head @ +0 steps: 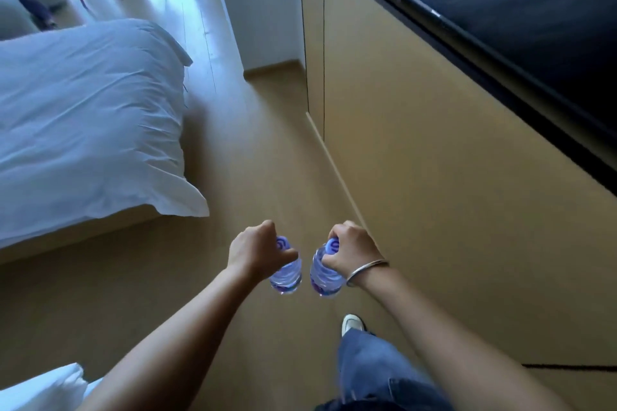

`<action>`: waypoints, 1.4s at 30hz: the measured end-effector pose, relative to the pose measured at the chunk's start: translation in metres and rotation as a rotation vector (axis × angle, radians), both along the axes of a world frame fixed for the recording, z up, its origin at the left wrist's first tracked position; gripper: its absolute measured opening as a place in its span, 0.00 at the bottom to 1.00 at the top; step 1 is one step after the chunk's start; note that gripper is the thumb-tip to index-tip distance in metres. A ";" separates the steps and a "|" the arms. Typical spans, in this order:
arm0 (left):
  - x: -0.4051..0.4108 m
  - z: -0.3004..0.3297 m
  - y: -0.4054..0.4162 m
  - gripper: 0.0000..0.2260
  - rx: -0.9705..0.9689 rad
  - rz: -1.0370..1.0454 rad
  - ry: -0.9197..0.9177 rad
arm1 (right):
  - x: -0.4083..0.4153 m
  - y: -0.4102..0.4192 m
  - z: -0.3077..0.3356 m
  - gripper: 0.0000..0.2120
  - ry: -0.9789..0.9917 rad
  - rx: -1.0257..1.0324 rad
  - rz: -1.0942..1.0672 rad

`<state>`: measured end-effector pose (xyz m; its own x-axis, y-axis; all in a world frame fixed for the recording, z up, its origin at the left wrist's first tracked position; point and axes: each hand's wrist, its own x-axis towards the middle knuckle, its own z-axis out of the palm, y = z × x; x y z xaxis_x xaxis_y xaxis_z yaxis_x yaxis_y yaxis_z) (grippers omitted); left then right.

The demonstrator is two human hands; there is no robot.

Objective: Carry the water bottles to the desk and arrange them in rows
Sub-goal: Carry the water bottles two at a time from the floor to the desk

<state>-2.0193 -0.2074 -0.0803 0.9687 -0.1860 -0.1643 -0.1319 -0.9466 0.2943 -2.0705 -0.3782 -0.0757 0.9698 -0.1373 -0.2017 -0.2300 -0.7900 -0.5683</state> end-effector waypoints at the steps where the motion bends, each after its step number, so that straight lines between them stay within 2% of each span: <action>1: 0.015 0.002 -0.007 0.17 -0.011 0.010 0.000 | 0.017 -0.007 0.002 0.11 -0.005 0.004 0.021; 11: 0.148 0.024 -0.048 0.18 -0.109 0.146 -0.104 | 0.179 -0.055 0.023 0.10 -0.129 -0.005 0.187; 17: 0.214 0.028 -0.045 0.17 -0.086 0.176 -0.108 | 0.257 -0.052 0.026 0.10 -0.129 -0.025 0.246; 23: 0.298 0.015 -0.024 0.18 -0.019 0.132 -0.068 | 0.337 -0.031 0.015 0.11 -0.039 -0.011 0.258; 34: 0.518 0.026 0.051 0.17 0.007 0.004 -0.035 | 0.545 0.045 0.023 0.10 0.006 -0.103 0.264; 42: 0.630 0.035 0.101 0.16 -0.059 0.105 -0.089 | 0.665 0.087 0.040 0.10 -0.074 -0.061 0.202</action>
<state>-1.3897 -0.1067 -0.0454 0.9936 -0.0900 -0.0690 -0.0612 -0.9378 0.3418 -1.4059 -0.2911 -0.0355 0.9907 0.0512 -0.1263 -0.0234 -0.8493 -0.5273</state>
